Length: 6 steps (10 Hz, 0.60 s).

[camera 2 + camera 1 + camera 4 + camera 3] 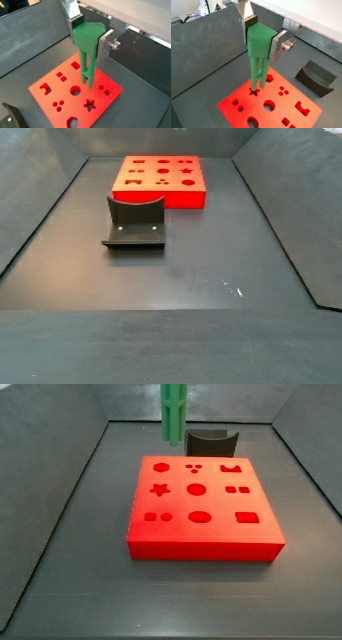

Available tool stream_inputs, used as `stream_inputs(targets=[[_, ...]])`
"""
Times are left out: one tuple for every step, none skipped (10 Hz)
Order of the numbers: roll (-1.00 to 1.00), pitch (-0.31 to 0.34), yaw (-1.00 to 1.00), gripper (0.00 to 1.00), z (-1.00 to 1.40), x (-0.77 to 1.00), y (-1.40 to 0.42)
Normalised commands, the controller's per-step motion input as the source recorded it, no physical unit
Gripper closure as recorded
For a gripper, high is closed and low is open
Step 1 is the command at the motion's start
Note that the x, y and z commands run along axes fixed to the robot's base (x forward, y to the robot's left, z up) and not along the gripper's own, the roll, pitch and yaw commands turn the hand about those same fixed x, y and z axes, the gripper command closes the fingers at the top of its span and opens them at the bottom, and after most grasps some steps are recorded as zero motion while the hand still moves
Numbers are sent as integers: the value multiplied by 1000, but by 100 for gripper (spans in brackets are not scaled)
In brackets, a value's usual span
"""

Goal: Insert the 3 prong object.

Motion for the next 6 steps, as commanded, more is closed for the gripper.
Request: stream_inputs(targets=[[-24, -11, 0, 100, 0, 163, 131], [-113, -43, 0, 100, -46, 523, 617], [-107, -34, 0, 100, -223, 797, 760], [-87, -36, 0, 100, -306, 891, 743], [-60, -30, -9, 100, -357, 963, 654], [-23, -37, -57, 100, -391, 926, 543]])
